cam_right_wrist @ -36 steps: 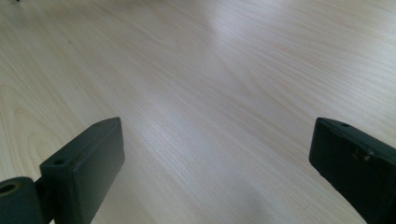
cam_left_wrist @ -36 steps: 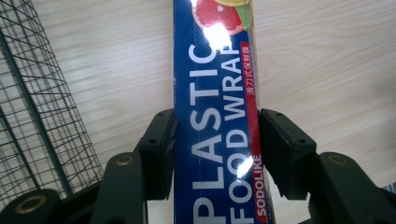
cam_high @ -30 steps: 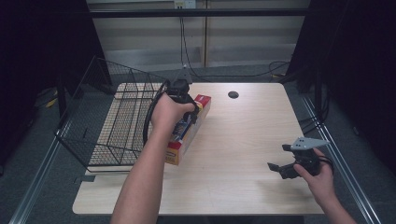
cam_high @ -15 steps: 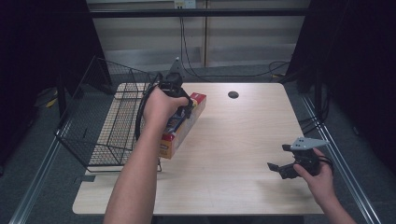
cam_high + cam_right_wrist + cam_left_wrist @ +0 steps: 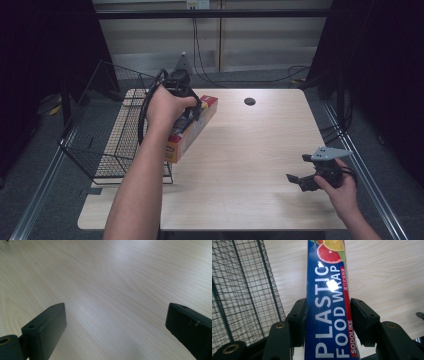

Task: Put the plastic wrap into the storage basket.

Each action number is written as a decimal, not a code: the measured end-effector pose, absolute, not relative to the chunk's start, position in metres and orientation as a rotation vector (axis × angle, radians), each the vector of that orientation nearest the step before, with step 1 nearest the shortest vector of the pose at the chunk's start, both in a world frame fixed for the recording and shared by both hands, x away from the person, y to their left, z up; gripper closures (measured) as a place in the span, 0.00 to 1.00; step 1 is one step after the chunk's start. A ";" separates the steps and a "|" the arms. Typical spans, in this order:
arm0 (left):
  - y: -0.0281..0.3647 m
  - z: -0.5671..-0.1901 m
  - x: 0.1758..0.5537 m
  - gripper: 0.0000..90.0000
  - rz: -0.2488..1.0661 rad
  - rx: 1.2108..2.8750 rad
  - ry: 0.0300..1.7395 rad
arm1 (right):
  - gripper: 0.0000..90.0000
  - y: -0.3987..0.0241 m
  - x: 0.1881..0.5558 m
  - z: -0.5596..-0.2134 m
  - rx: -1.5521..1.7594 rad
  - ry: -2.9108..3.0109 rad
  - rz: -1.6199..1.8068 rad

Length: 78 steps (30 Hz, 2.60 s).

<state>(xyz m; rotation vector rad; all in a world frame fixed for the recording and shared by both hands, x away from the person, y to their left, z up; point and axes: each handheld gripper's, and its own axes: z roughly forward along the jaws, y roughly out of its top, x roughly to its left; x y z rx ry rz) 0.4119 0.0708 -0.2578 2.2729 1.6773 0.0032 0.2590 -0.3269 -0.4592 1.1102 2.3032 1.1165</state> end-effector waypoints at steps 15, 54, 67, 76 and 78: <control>0.086 -0.239 0.409 0.56 0.037 2.251 1.694 | 0.04 -0.328 0.260 -0.459 1.120 2.300 1.120; 0.163 -0.190 0.400 0.56 0.176 2.090 1.816 | 0.04 -0.327 0.260 -0.461 1.117 2.293 1.111; 0.192 -0.184 0.396 0.56 0.203 2.057 1.849 | 0.04 -0.323 0.261 -0.462 1.109 2.302 1.107; 0.208 -0.183 0.394 0.56 0.217 2.022 1.877 | 0.04 -0.322 0.261 -0.462 1.111 2.308 1.107; 0.212 -0.183 0.394 0.56 0.217 2.009 1.880 | 0.04 -0.322 0.261 -0.463 1.113 2.308 1.102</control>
